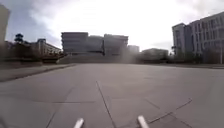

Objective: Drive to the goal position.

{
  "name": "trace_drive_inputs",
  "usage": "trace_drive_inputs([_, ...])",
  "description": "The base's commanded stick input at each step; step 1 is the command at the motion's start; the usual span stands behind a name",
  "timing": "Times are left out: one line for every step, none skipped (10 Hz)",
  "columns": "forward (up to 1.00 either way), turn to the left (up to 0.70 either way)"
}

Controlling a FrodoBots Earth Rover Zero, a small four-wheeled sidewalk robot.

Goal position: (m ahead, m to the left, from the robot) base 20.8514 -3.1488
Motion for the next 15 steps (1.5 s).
trace_drive_inputs([1.00, 0.00])
trace_drive_inputs([1.00, 0.00])
trace_drive_inputs([1.00, 0.00])
trace_drive_inputs([1.00, 0.00])
trace_drive_inputs([1.00, 0.00])
trace_drive_inputs([1.00, 0.00])
trace_drive_inputs([1.00, 0.00])
trace_drive_inputs([1.00, 0.00])
trace_drive_inputs([1.00, 0.00])
trace_drive_inputs([1.00, 0.00])
trace_drive_inputs([1.00, 0.00])
trace_drive_inputs([1.00, 0.00])
trace_drive_inputs([1.00, 0.00])
trace_drive_inputs([1.00, 0.00])
trace_drive_inputs([1.00, 0.00])
